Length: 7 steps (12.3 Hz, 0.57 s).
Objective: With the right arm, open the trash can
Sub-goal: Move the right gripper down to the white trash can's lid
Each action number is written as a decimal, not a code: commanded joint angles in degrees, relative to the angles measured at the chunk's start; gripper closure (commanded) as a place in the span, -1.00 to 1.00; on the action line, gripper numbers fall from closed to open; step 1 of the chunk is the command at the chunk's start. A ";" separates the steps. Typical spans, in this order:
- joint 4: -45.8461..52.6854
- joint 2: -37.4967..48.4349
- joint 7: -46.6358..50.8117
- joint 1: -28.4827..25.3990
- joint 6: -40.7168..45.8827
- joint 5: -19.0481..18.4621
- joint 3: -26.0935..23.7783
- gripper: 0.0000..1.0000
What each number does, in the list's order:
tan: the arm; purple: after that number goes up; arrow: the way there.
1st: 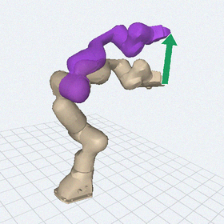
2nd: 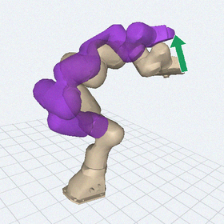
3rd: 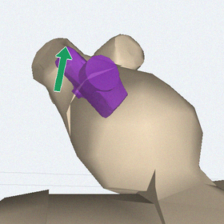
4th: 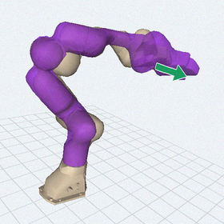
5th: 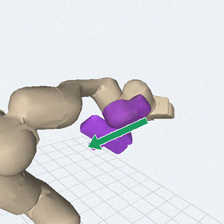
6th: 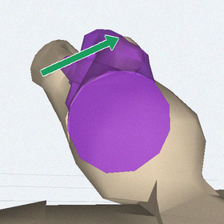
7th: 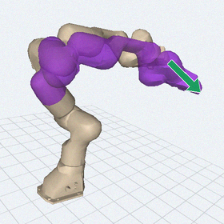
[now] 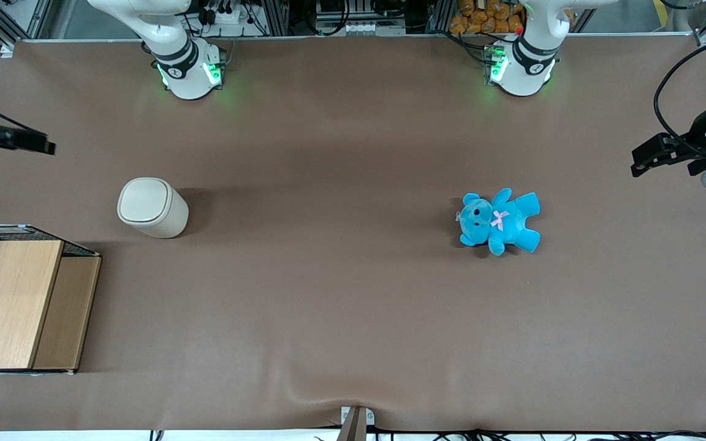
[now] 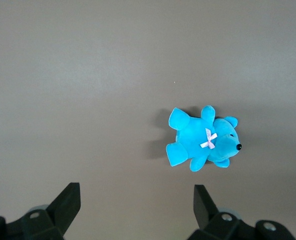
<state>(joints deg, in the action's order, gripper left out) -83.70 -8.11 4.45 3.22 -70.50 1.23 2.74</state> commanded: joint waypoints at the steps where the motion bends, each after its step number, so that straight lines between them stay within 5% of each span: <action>1: -4.43 -1.99 0.04 0.56 -0.07 -0.79 -0.46 -1.00; 5: -8.23 -5.41 0.04 -0.05 -1.92 -0.79 -0.54 -0.93; 7: -8.32 -8.49 0.04 0.38 -2.53 -0.79 -0.54 -0.01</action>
<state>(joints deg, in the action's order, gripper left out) -91.86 -14.50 4.44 3.16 -72.40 1.23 2.58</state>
